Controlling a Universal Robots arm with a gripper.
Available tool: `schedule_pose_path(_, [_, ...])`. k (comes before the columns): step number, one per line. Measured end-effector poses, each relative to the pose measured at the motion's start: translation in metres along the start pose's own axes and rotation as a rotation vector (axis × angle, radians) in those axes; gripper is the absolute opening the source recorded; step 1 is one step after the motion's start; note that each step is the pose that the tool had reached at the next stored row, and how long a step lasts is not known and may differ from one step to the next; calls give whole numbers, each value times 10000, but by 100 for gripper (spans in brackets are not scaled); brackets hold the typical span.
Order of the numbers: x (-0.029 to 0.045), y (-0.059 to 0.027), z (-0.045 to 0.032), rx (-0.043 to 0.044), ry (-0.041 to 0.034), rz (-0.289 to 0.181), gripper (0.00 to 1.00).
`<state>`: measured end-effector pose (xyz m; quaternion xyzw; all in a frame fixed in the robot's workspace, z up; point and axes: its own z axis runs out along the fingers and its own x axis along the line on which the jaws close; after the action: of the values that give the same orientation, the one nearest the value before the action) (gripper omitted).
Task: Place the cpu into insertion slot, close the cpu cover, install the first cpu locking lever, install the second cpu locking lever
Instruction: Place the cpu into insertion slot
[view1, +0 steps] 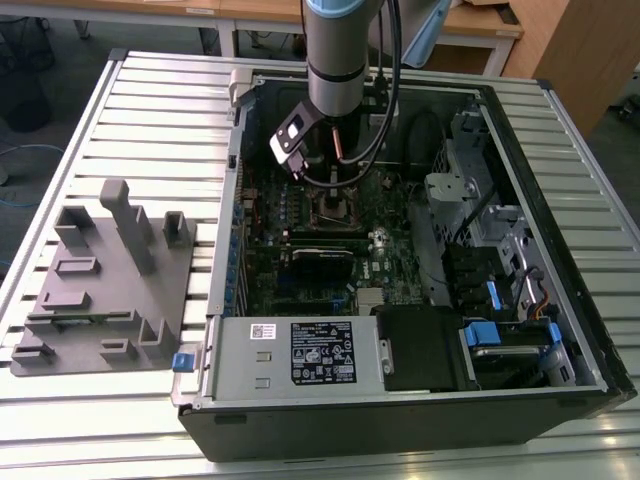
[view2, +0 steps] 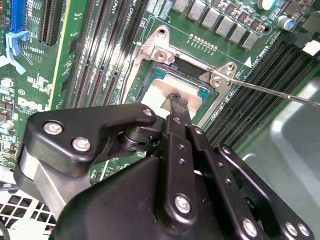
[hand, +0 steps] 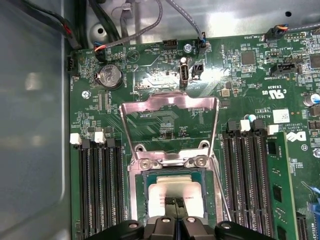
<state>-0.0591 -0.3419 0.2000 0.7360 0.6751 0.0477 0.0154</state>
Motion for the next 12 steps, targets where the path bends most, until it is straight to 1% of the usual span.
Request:
schedule_pose_path(2, [-3, 1, -34, 9, -21, -1, 11])
schedule_pose_path(6, [1, 7, -101, 10, -21, -1, 11])
schedule_pose_path(12, [9, 21, -258, 10, -22, -2, 11])
